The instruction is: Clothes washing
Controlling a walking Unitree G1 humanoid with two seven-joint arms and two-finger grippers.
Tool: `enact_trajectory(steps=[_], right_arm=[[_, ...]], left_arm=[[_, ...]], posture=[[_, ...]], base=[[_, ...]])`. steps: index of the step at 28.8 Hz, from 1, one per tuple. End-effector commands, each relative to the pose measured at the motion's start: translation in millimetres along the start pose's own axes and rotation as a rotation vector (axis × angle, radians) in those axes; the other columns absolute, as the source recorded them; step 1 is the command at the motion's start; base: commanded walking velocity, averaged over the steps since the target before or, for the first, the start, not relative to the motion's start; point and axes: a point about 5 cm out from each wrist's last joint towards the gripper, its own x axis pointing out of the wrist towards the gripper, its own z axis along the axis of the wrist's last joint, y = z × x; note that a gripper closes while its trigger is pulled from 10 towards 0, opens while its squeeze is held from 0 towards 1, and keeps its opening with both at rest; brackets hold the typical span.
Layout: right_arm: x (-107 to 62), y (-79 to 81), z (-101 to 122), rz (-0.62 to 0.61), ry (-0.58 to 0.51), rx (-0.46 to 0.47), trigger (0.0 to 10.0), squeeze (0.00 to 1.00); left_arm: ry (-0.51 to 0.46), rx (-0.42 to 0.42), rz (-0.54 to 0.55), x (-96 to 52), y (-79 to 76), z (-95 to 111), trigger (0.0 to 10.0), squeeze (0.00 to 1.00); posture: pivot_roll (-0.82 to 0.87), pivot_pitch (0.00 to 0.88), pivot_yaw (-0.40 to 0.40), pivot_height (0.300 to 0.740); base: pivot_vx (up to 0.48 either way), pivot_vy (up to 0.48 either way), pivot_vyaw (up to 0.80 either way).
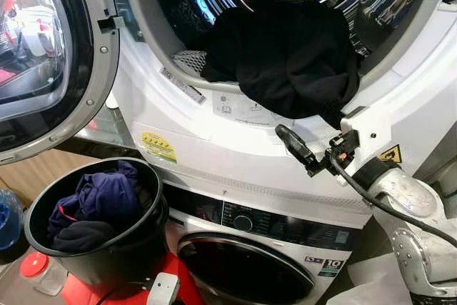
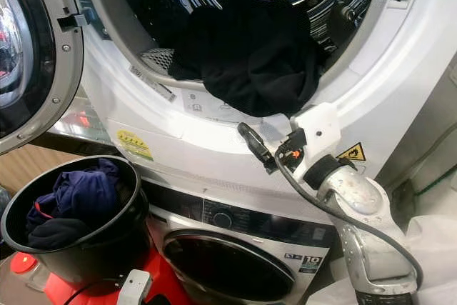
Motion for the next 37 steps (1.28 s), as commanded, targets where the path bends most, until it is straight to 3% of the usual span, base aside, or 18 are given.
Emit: enact_trajectory(steps=[1,7,19,27,31,37], right_arm=[[-1.8,4.8,6.0,0.042,-0.035,-0.008,10.0,0.0],[-0.1,7.8,10.9,0.068,-0.074,-0.004,10.0,0.0],[32.3,9.1,30.6,-0.032,-0.153,-0.042,10.0,0.0],[45.0,14.7,55.0,-0.003,-0.256,-0.053,10.0,0.0],[72.9,7.1,67.1,-0.069,-0.251,-0.109,10.0,0.0],[121.5,-19.5,72.0,-0.252,-0.151,-0.16,10.0,0.0]], left_arm=[[0.015,-0.009,0.014,-1.5,3.4,-3.9,10.0,0.0],[0.015,-0.007,0.015,-1.6,3.7,-3.8,10.0,0.0],[0.015,-0.002,0.02,-1.8,4.0,-4.2,10.0,0.0],[0.015,-0.002,0.02,-1.7,3.6,-4.8,10.0,0.0],[0.015,0.001,0.018,-1.7,3.4,-4.7,10.0,0.0],[0.014,0.005,0.023,-1.3,3.4,-3.6,10.0,0.0]], posture=[[-0.15,0.041,0.067,0.74],[-0.15,0.042,0.068,0.74],[-0.14,0.038,0.069,0.74],[-0.14,0.027,0.067,0.74],[-0.15,0.016,0.071,0.74],[-0.13,0.017,0.069,0.74]], base=[[0.0,0.0,0.0],[0.0,0.0,0.0],[0.0,0.0,0.0],[0.0,0.0,0.0],[0.0,0.0,0.0],[0.0,0.0,0.0]])
